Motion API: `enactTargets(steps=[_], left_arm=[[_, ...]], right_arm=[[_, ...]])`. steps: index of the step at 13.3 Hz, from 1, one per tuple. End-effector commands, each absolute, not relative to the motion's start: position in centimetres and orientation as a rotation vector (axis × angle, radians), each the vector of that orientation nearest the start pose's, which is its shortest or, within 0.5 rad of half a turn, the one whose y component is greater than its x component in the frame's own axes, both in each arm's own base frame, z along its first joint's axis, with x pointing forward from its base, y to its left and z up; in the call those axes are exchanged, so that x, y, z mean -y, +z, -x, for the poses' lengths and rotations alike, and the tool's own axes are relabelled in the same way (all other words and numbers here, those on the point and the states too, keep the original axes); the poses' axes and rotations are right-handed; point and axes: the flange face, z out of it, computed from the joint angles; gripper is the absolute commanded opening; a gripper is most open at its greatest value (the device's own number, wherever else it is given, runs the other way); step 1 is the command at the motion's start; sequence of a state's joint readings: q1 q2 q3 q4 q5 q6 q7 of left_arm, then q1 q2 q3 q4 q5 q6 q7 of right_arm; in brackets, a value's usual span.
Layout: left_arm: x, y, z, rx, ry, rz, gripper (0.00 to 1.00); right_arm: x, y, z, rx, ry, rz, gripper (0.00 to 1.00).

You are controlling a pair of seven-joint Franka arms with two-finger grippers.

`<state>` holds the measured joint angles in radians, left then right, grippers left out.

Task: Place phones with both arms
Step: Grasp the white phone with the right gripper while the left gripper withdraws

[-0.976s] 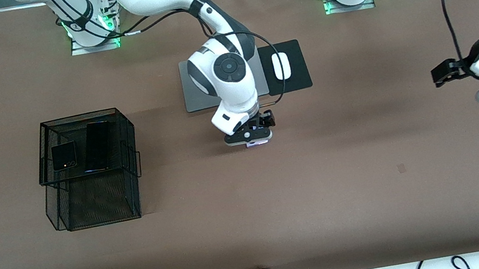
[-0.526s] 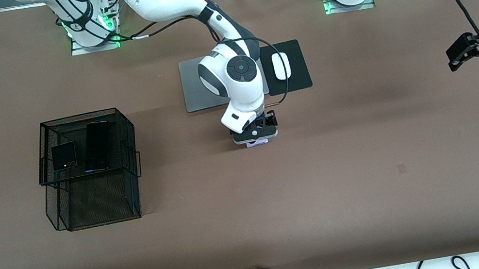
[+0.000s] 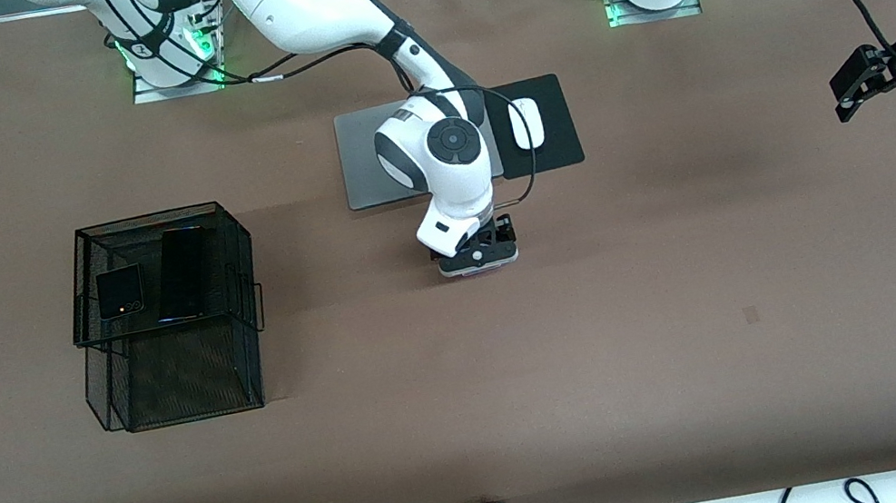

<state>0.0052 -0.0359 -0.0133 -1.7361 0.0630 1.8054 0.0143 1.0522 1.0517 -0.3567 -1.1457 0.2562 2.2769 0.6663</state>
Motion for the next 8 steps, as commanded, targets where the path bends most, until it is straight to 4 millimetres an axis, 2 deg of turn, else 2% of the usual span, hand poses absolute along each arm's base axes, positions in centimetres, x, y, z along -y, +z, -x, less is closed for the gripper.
enactTargets(steps=[1, 4, 7, 8], left_arm=[[0.5, 59.1, -55.4, -0.079, -0.15, 3.098, 1.0], [1.4, 59.1, -55.4, -0.103, -0.148, 3.098, 1.0], [2.2, 59.2, -55.3, -0.124, -0.148, 3.097, 1.0], [2.2, 59.2, -55.3, -0.124, -0.148, 3.097, 1.0]], right_arm=[[-57.9, 18.2, -52.2, 0.13, -0.249, 3.101, 1.0], [-58.2, 17.5, -51.3, 0.118, -0.213, 3.1, 1.0], [-58.0, 16.6, -51.3, 0.12, -0.222, 3.1, 0.98], [-57.9, 16.4, -51.3, 0.117, -0.222, 3.1, 0.85]])
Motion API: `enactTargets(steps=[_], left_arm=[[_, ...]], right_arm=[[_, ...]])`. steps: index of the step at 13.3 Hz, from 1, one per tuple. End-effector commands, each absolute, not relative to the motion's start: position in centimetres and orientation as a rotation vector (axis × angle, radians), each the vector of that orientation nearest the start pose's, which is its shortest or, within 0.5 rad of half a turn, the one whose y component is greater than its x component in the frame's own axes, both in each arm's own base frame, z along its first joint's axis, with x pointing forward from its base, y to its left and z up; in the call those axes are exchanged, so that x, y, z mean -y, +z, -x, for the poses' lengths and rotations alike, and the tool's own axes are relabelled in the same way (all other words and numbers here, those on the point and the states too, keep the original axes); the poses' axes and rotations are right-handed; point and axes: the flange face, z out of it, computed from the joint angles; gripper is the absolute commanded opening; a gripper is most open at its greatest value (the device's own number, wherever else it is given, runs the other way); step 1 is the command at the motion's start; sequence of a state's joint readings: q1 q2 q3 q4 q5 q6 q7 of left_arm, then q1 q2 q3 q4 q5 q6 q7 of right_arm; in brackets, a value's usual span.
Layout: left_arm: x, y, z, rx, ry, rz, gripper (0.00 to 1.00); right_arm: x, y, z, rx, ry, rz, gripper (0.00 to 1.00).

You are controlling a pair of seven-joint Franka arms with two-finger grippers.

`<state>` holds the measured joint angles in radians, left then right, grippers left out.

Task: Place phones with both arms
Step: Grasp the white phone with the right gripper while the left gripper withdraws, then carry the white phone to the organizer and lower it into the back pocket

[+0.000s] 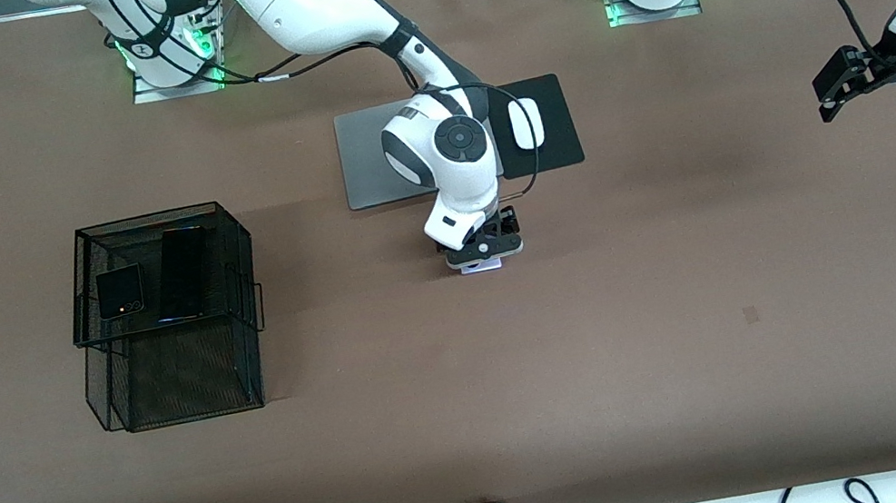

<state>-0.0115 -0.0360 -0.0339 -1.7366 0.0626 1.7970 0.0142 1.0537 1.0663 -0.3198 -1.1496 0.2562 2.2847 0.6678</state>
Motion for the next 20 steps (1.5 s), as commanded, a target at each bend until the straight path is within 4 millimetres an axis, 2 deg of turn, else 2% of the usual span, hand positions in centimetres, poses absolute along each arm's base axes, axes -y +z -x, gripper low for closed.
enactTargets(steps=[1, 3, 4, 6, 7, 8, 10, 12, 14, 16, 17, 18, 19, 20], left_arm=[[1.9, 59.1, -55.2, -0.119, -0.131, 3.097, 1.0], [2.0, 59.1, -55.2, -0.119, -0.131, 3.097, 1.0], [2.2, 59.2, -55.2, -0.123, -0.131, 3.097, 1.0], [2.2, 59.6, -55.5, -0.147, -0.145, 3.094, 1.0], [2.2, 59.7, -55.6, -0.147, -0.147, 3.094, 1.0], [2.2, 59.7, -55.5, -0.147, -0.14, 3.094, 1.0], [2.3, 59.6, -55.5, -0.147, -0.138, 3.096, 1.0], [2.2, 59.6, -55.5, -0.14, -0.136, 3.095, 1.0], [2.3, 59.6, -55.5, -0.132, -0.131, 3.097, 1.0], [2.2, 59.6, -55.5, -0.13, -0.131, 3.096, 1.0], [2.3, 59.6, -55.5, -0.132, -0.131, 3.096, 1.0], [2.3, 59.6, -55.5, -0.13, -0.131, 3.096, 1.0], [2.3, 59.6, -55.5, -0.132, -0.131, 3.096, 1.0], [2.3, 59.6, -55.5, -0.133, -0.131, 3.096, 1.0]], right_arm=[[-57.9, 16.5, -51.3, 0.115, -0.225, 3.097, 0.63], [-57.9, 17.0, -51.5, 0.116, -0.228, 3.089, 0.29], [-58.0, 17.6, -51.6, 0.116, -0.223, 3.082, 0.16], [-57.9, 19.6, -52.0, 0.102, -0.216, 3.076, 0.0], [-57.6, 20.4, -52.2, 0.092, -0.195, 3.094, 0.0], [-57.8, 22.4, -52.2, 0.088, -0.178, 3.095, 0.0], [-56.4, 26.8, -53.3, 0.062, -0.139, 3.139, 0.0], [-55.0, 33.4, -54.1, 0.03, -0.106, 3.147, 0.0], [-52.5, 39.0, -54.6, -0.019, -0.036, 3.15, 0.0], [-49.2, 44.0, -55.3, -0.036, -0.004, 3.165, 0.0], [-47.0, 45.8, -56.1, -0.011, -0.001, 3.18, 0.0], [-45.0, 46.2, -57.0, -0.005, 0.031, 3.204, 0.0], [-42.5, 47.7, -57.9, -0.005, 0.044, 3.216, 0.0], [-39.0, 48.5, -59.3, 0.017, 0.078, 3.229, 0.0]])
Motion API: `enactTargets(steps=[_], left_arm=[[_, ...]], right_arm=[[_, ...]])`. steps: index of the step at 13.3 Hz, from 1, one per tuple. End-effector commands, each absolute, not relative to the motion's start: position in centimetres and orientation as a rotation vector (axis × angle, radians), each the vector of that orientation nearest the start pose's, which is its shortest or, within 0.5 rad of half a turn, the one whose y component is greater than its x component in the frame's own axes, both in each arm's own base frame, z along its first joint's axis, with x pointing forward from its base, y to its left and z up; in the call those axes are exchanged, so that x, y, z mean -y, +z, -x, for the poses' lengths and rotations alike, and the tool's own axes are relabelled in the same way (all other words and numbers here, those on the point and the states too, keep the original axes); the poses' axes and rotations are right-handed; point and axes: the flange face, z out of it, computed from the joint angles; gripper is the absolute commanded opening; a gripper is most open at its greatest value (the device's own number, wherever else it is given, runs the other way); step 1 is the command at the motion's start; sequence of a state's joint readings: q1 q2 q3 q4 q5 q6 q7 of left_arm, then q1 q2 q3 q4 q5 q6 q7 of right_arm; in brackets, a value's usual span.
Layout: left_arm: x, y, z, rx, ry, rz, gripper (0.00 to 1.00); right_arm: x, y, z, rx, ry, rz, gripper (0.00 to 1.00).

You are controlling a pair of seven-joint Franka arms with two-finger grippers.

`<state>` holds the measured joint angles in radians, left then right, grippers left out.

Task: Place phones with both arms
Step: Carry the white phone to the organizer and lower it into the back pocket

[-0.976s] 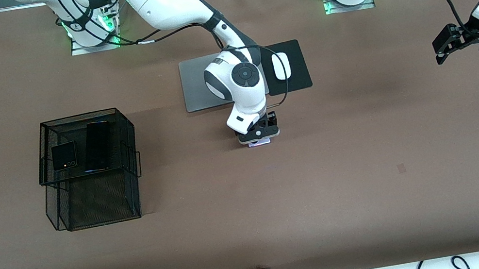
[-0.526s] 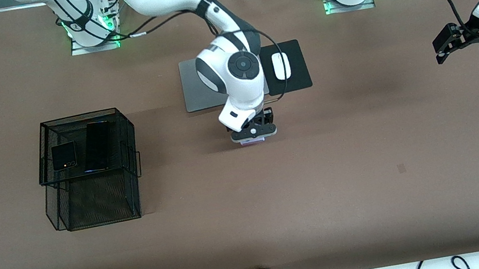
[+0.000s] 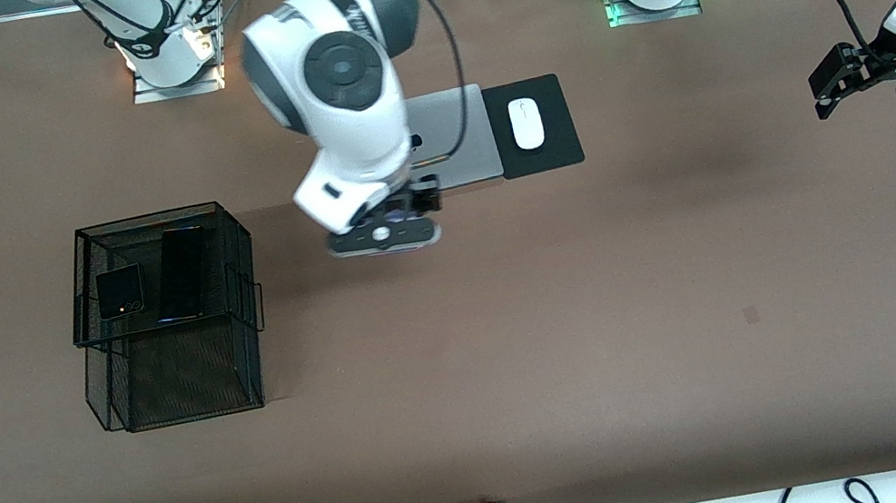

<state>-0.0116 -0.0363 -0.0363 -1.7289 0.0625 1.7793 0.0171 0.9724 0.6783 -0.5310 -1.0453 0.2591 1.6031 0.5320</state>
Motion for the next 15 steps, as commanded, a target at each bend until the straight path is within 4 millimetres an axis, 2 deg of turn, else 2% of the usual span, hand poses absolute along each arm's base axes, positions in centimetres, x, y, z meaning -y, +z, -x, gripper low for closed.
enactTargets(steps=[1, 5, 6, 8, 9, 11, 12, 15], left_arm=[[2.3, 59.6, -55.5, -0.133, -0.131, 3.096, 1.0], [2.3, 59.6, -55.5, -0.13, -0.131, 3.096, 1.0], [2.4, 59.6, -55.5, -0.132, -0.131, 3.096, 1.0], [2.8, 59.7, -55.4, -0.14, -0.134, 3.095, 1.0], [2.8, 59.7, -55.4, -0.14, -0.134, 3.095, 1.0], [2.8, 59.7, -55.4, -0.142, -0.134, 3.095, 1.0], [2.8, 59.6, -55.5, -0.143, -0.132, 3.092, 1.0], [2.7, 59.6, -55.5, -0.14, -0.131, 3.092, 1.0]], right_arm=[[-35.5, 48.7, -60.7, 0.053, 0.11, 3.243, 0.0], [-16.8, 49.9, -66.7, 0.178, 0.165, 3.145, 0.0], [-13.0, 49.7, -67.7, 0.194, 0.165, 3.121, 0.0], [-6.9, 48.6, -69.2, 0.189, 0.156, 3.125, 0.0], [-5.3, 47.7, -70.0, 0.185, 0.121, 3.138, 0.0], [-3.4, 45.1, -72.1, 0.173, 0.024, 3.174, 0.0], [-3.2, 43.6, -73.1, 0.159, -0.029, 3.176, 0.0], [-4.9, 38.8, -74.9, 0.116, -0.102, 3.148, 0.0]])
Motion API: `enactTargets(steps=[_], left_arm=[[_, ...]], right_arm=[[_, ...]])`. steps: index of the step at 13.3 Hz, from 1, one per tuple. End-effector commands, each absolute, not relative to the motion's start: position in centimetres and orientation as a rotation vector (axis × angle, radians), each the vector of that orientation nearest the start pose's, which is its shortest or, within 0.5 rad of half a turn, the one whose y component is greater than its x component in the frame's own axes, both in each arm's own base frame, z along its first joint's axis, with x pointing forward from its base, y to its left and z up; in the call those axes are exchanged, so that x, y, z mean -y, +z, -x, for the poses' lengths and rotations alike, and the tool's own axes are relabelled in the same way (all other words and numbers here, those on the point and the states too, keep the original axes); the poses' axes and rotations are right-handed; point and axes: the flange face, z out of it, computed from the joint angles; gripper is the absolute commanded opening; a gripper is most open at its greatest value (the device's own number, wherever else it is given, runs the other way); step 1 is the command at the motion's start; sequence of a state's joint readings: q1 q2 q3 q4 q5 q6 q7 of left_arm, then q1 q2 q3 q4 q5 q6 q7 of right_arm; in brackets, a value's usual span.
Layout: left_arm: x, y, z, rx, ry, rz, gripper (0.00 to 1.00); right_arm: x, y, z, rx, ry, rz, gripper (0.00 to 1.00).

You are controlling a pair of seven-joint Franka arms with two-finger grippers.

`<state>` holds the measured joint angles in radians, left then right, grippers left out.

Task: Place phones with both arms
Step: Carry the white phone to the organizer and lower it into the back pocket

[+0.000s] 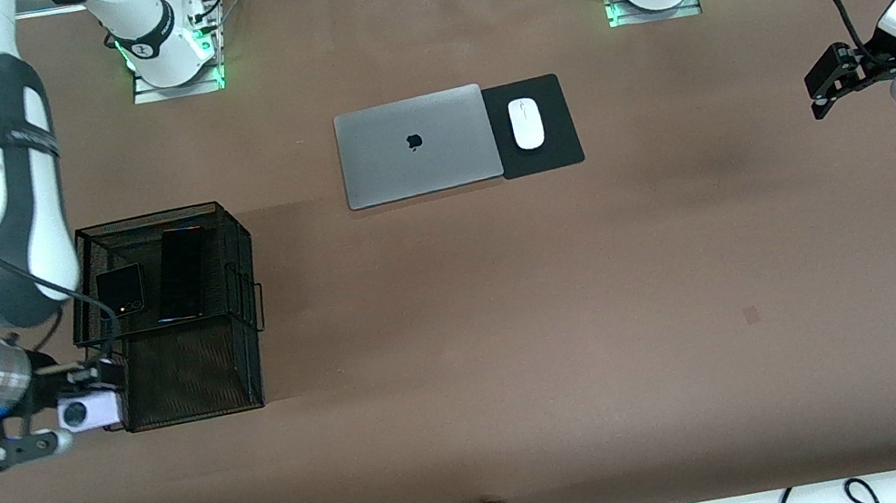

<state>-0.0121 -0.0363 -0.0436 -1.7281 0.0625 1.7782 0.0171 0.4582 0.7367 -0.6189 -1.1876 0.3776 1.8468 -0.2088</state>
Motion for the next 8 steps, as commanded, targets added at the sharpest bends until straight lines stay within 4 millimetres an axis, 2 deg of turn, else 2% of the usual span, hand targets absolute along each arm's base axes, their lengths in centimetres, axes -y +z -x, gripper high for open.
enactTargets(steps=[1, 4, 8], left_arm=[[2.8, 59.6, -55.5, -0.143, -0.132, 3.092, 1.0], [2.7, 59.7, -55.5, -0.138, -0.136, 3.092, 1.0], [2.7, 59.7, -55.4, -0.138, -0.134, 3.092, 1.0]], right_arm=[[-4.9, 37.3, -75.2, 0.098, -0.108, 3.153, 0.0], [-6.2, 33.0, -75.5, 0.081, -0.067, 3.125, 0.0], [-6.4, 29.0, -74.6, 0.048, -0.01, 3.125, 0.0]])
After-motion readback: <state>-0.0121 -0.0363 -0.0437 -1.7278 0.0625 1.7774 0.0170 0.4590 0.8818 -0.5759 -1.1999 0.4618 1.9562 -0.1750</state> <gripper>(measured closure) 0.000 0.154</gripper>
